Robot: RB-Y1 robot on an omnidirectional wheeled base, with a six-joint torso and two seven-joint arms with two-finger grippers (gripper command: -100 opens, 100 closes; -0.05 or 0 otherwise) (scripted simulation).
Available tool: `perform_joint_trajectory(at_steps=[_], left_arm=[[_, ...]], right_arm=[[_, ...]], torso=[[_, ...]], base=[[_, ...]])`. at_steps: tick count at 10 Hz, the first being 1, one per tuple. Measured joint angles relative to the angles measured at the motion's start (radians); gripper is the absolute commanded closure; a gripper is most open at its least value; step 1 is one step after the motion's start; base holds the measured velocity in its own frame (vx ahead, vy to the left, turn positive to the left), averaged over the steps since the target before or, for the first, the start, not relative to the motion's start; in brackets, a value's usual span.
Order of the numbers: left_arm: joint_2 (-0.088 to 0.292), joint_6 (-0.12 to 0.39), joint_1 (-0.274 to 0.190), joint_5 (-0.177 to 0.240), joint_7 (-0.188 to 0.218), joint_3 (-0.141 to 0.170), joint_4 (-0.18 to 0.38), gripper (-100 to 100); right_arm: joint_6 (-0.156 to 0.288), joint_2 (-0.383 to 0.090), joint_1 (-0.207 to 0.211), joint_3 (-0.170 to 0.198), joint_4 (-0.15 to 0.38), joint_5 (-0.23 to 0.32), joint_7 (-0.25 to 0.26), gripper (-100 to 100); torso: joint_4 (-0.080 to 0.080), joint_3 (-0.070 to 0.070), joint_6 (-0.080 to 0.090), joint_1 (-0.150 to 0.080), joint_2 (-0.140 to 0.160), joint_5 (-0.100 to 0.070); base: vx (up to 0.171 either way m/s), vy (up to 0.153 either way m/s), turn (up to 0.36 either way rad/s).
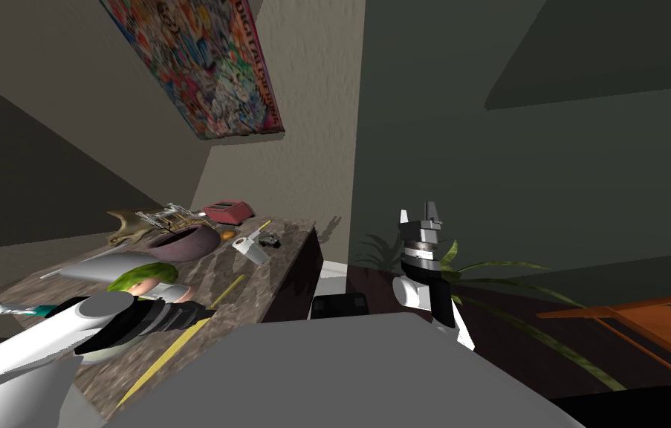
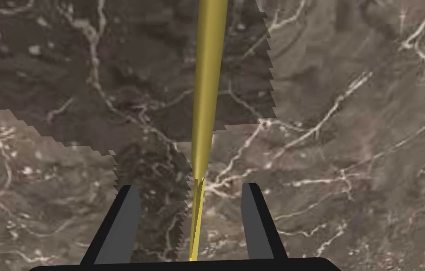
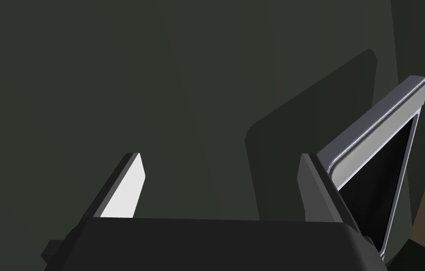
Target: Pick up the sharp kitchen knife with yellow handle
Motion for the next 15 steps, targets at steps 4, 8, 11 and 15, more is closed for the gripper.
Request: perform_joint_trajectory(at_steps=[4, 8, 11, 15], left_arm=[[-0.001, 0.009, -0.001, 0.004, -0.011, -0.007, -0.002, 0], [0.035, 0.06, 0.023, 0.004, 0.004, 0.003, 0.005, -100], [0.053, 0.102, 0.07, 0.01, 0.027, 0.009, 0.009, -100], [0.068, 0.173, 0.099, 0.013, 0.043, 0.008, 0.022, -100]], right_arm=[[0.0, 0.0, 0.0, 0.0, 0.0, 0.0, 0.0, 0], [0.0, 0.0, 0.0, 0.0, 0.0, 0.0, 0.0, 0], [0.0, 0.0, 0.0, 0.0, 0.0, 0.0, 0.0, 0], [0.0, 0.0, 0.0, 0.0, 0.0, 0.0, 0.0, 0]], torso=[[0.0, -0.001, -0.005, -0.002, -0.002, -0.002], [0.0, -0.001, -0.005, 0.0, -0.002, -0.001], [0.0, -0.001, -0.005, 0.001, -0.001, -0.001], [0.0, -0.001, -0.005, -0.001, -0.002, -0.002]], base=[[-0.001, 0.0, -0.011], [-0.004, 0.024, -0.08], [-0.007, 0.033, -0.12], [-0.001, 0.01, -0.008]])
